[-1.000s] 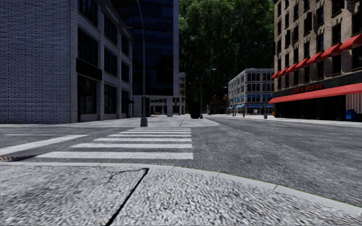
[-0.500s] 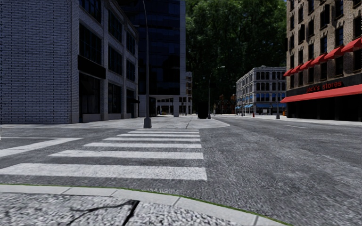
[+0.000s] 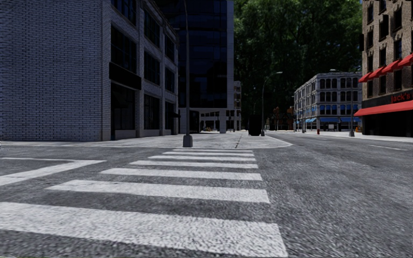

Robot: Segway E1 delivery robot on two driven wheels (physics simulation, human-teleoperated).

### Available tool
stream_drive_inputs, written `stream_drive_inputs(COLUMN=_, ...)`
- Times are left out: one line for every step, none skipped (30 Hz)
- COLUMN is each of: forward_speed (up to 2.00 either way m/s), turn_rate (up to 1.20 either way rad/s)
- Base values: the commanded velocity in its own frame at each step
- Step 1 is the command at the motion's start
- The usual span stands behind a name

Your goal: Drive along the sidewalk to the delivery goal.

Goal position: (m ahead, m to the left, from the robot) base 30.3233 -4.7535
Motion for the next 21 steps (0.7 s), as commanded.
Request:
stream_drive_inputs(forward_speed=1.7, turn_rate=0.06)
stream_drive_inputs(forward_speed=1.7, turn_rate=0.0)
stream_drive_inputs(forward_speed=1.7, turn_rate=0.0)
stream_drive_inputs(forward_speed=1.7, turn_rate=0.0)
stream_drive_inputs(forward_speed=1.7, turn_rate=0.0)
stream_drive_inputs(forward_speed=1.83, turn_rate=0.0)
stream_drive_inputs(forward_speed=1.92, turn_rate=0.0)
stream_drive_inputs(forward_speed=1.94, turn_rate=0.0)
stream_drive_inputs(forward_speed=1.94, turn_rate=0.0)
stream_drive_inputs(forward_speed=1.94, turn_rate=0.0)
stream_drive_inputs(forward_speed=1.93, turn_rate=0.0)
stream_drive_inputs(forward_speed=1.92, turn_rate=0.0)
stream_drive_inputs(forward_speed=1.92, turn_rate=0.0)
stream_drive_inputs(forward_speed=1.91, turn_rate=-0.02)
stream_drive_inputs(forward_speed=1.91, turn_rate=-0.02)
stream_drive_inputs(forward_speed=1.91, turn_rate=-0.04)
stream_drive_inputs(forward_speed=1.89, turn_rate=-0.05)
stream_drive_inputs(forward_speed=1.89, turn_rate=-0.08)
stream_drive_inputs(forward_speed=1.87, turn_rate=-0.1)
stream_drive_inputs(forward_speed=1.83, turn_rate=-0.11)
stream_drive_inputs(forward_speed=1.78, turn_rate=-0.12)
